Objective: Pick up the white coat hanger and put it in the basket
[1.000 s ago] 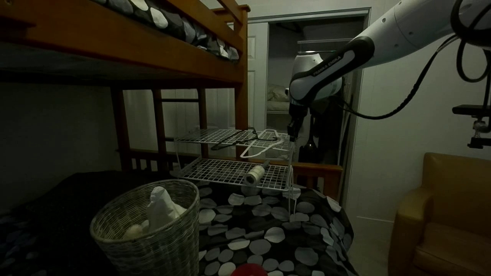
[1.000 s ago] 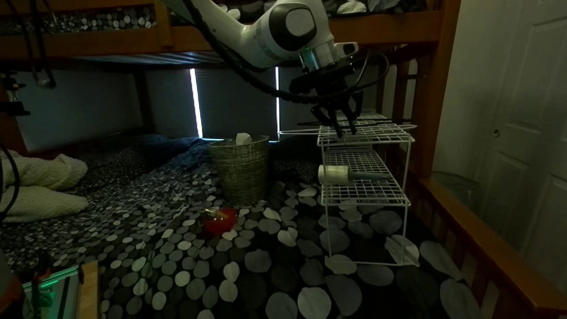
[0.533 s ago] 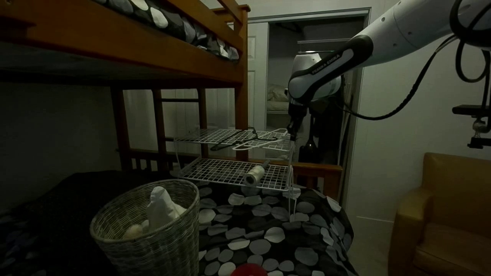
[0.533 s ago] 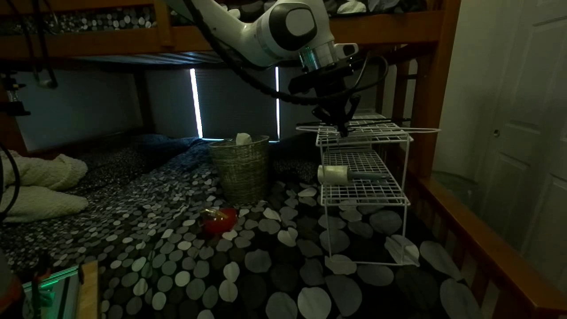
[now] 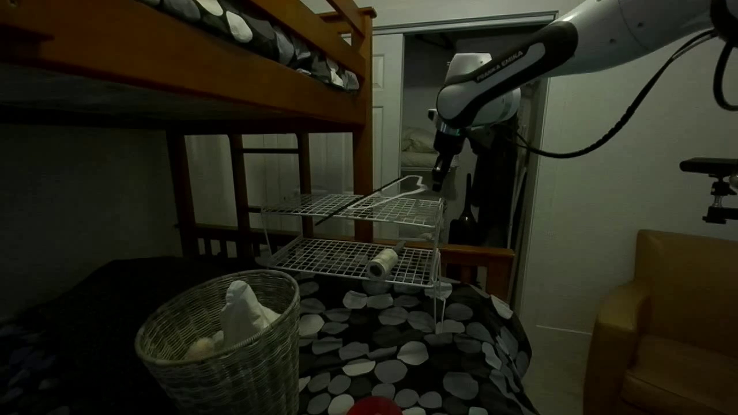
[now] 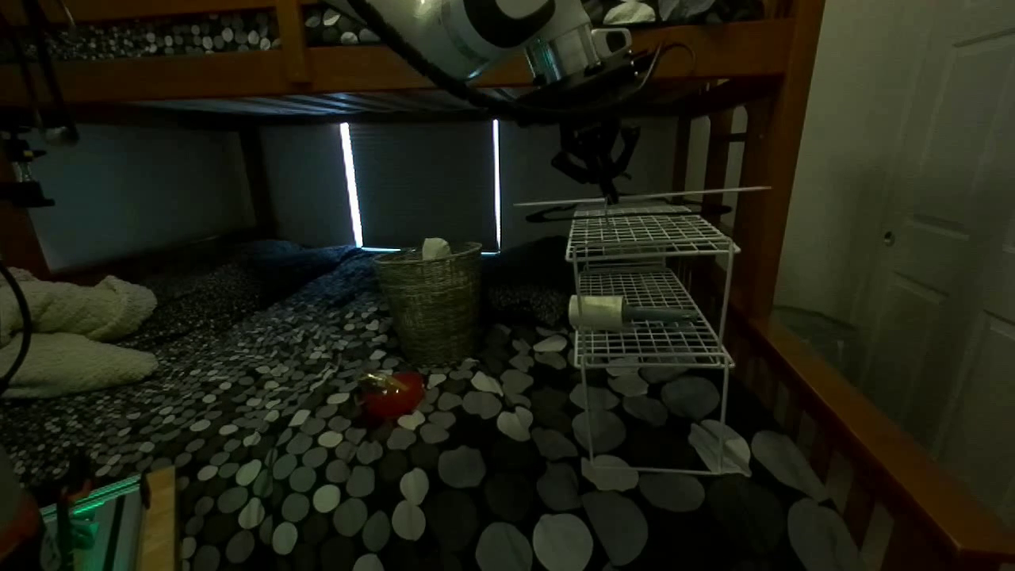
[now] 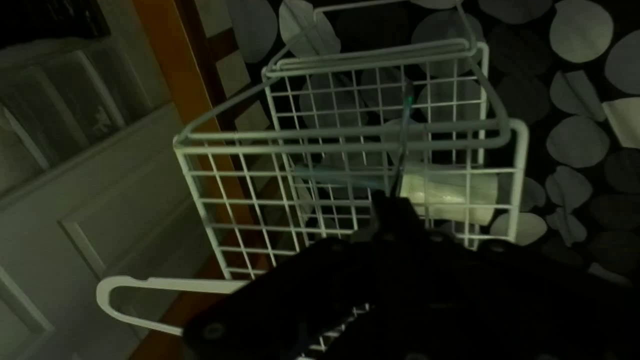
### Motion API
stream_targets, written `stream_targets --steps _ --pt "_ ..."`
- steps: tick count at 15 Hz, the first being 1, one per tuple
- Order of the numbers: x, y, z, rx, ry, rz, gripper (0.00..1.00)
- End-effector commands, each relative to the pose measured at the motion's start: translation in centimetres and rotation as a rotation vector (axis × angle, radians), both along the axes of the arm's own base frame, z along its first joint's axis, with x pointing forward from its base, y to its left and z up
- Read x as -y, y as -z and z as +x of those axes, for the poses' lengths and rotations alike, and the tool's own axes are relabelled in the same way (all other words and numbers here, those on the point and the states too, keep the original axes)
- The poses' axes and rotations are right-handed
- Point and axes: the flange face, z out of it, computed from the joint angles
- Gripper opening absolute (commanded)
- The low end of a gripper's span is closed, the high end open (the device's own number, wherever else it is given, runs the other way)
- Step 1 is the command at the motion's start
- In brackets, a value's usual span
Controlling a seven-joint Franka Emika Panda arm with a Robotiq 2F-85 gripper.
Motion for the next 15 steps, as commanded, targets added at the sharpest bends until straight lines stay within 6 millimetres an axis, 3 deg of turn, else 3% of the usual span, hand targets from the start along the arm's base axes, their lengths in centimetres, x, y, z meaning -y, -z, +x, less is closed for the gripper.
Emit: stream_targets --steps 1,5,8,12,15 --pt "-1.4 -3.2 -2.8 -0.034 -0.192 0.018 0.01" --pt "-3.2 -5.9 -5.0 -0.050 -0.358 -0.020 0.01" --pt "-4.9 -8.0 -5.8 0.045 -0.398 -0.077 0.02" --pt "-3.7 -9.9 -6.8 0.145 -0.318 -0.067 0.02" --pt "-1.7 -8.7 -6.7 0.108 -0.237 -0.043 0.02"
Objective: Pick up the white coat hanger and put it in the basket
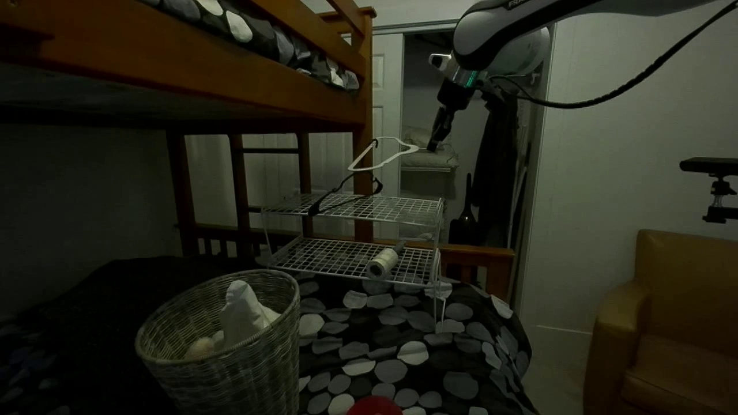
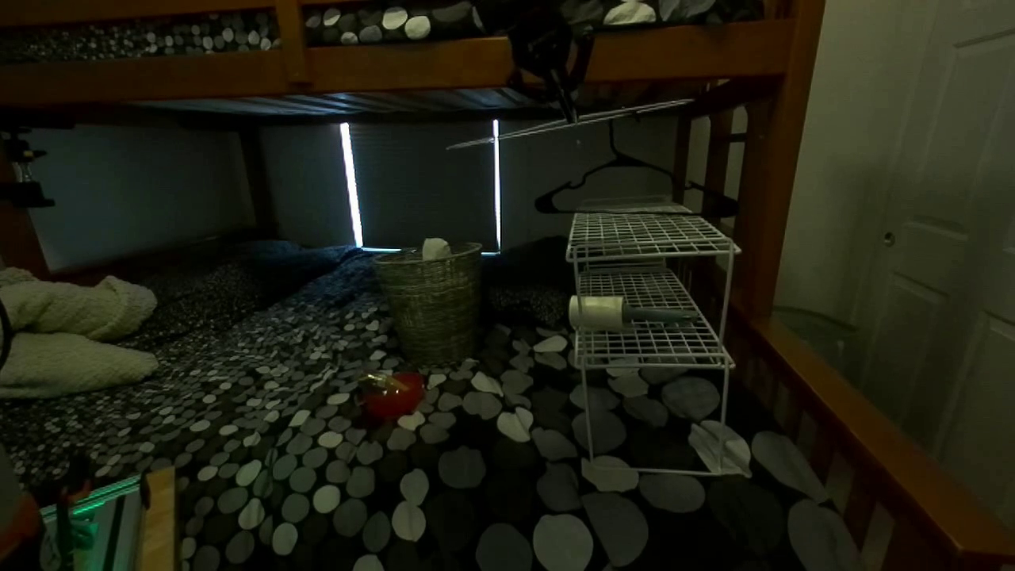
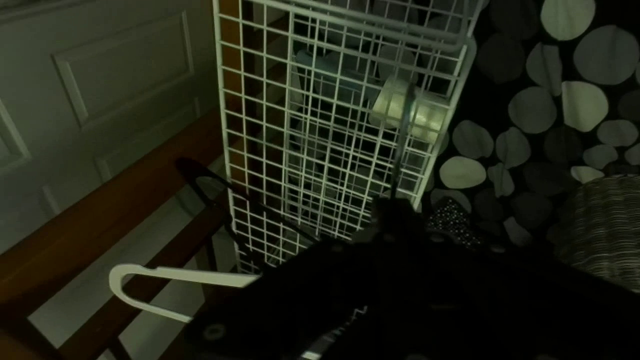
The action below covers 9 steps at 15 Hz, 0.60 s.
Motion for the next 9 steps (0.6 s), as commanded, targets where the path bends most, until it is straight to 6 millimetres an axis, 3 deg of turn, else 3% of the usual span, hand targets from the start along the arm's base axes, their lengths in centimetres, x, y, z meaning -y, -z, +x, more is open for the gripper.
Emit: stream_targets --steps 1,7,9 --pt "2.3 2.4 -0.6 -0.057 0.084 0.035 0.02" --pt "5.8 10.9 1.0 -0.353 0.151 0.071 0.02" --pt "6.7 12.6 1.1 -0.454 0.147 0.041 0.02"
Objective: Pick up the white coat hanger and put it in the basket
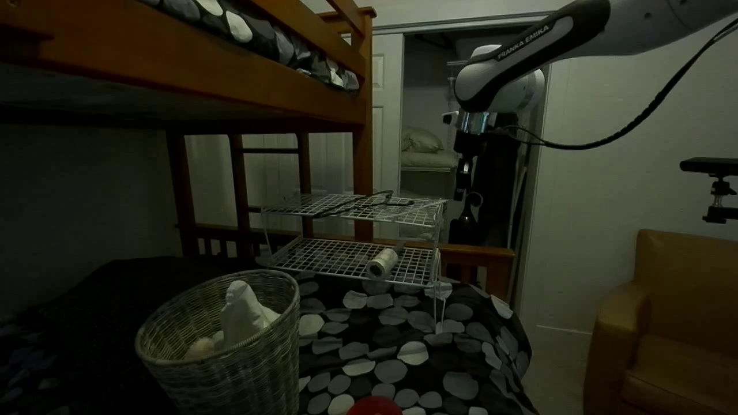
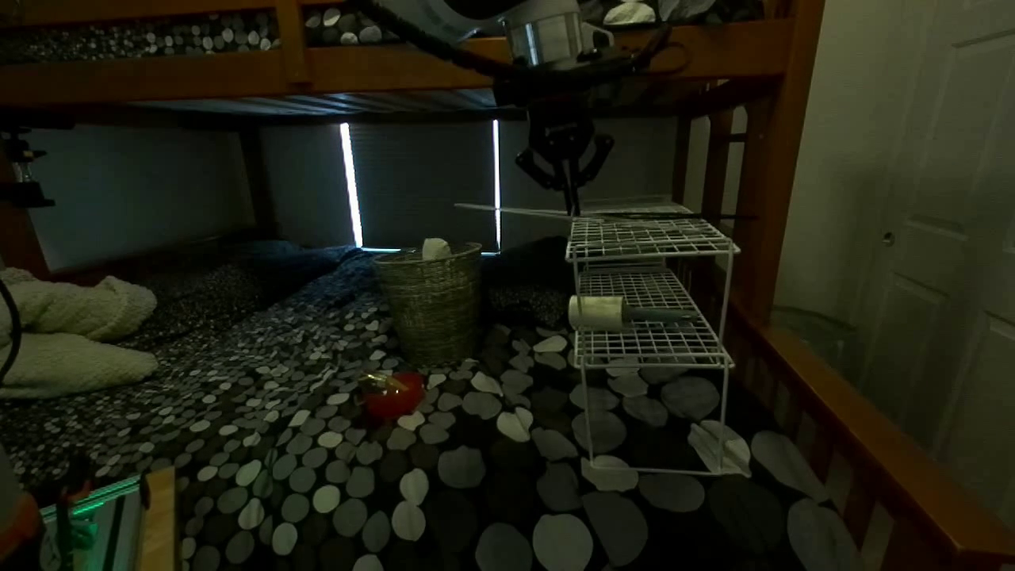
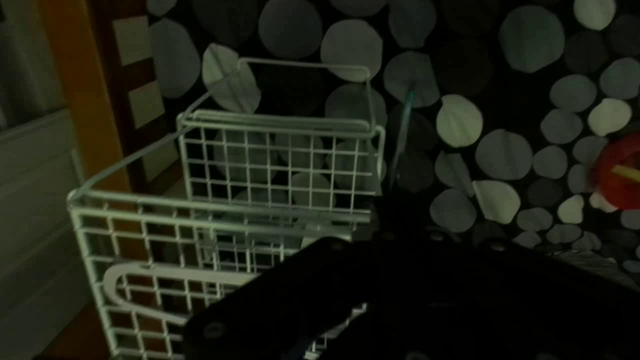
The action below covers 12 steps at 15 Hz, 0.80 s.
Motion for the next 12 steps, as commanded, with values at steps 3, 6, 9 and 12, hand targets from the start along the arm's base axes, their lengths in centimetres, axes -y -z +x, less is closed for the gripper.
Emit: stream_targets --steps 3,6,9,12 --pt "2.8 0.5 -2.4 -0.258 -0.062 -0.051 0.02" --pt "4.0 -4.8 -5.2 -0.302 -0.096 -0.180 0.02" --pt "5.0 -10.7 -7.1 -0.234 -0.072 -0.307 0.02" --pt "4.2 -13.9 -7.7 -0.095 -0.062 -0.322 0.02"
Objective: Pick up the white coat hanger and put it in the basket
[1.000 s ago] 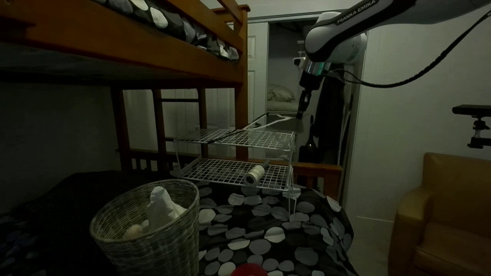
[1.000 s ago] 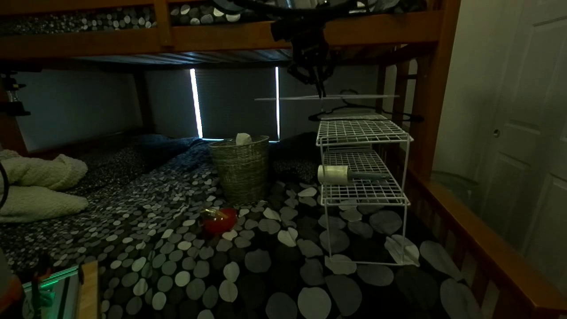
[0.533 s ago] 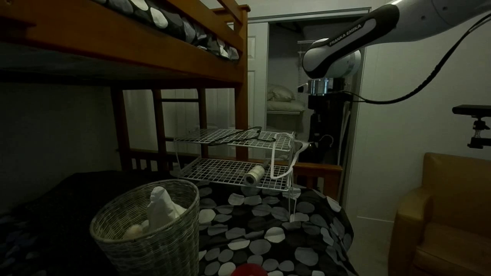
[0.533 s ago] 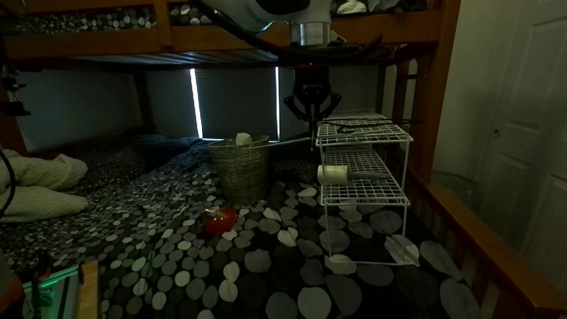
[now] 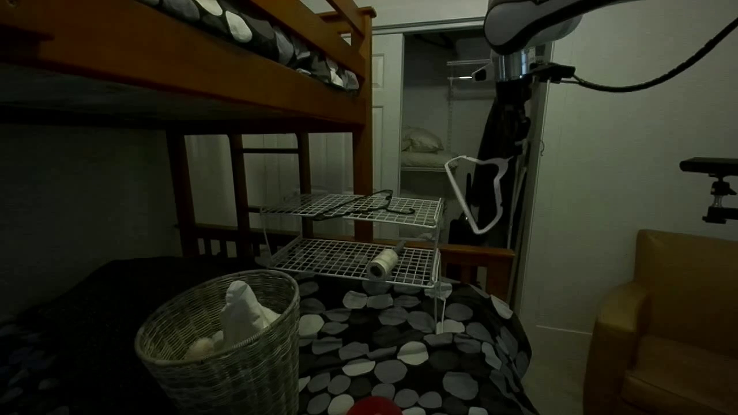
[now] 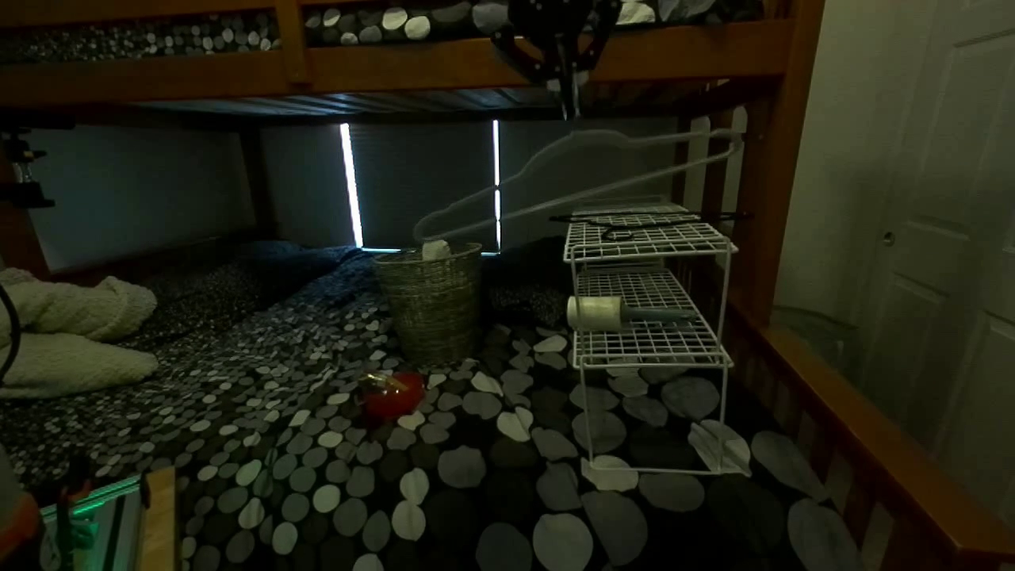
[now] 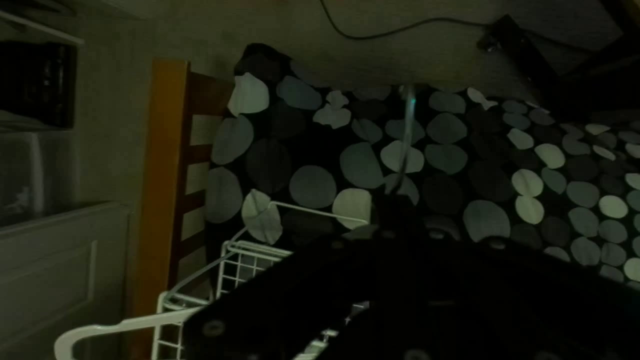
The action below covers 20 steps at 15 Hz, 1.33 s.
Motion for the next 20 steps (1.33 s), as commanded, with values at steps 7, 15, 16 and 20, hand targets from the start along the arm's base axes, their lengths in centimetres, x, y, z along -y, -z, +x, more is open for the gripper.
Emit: stream_targets --steps 7,15,16,20 --pt "-14.0 -0.3 3.4 0.350 -0.263 0.200 0.02" --pt "-16.7 -0.5 3.9 0.481 -0.150 0.179 0.01" --pt "-16.8 -0.5 3.5 0.507 -0.105 0.177 0.01" --pt "-17.5 0.3 0.8 0.622 0.091 0.194 0.01"
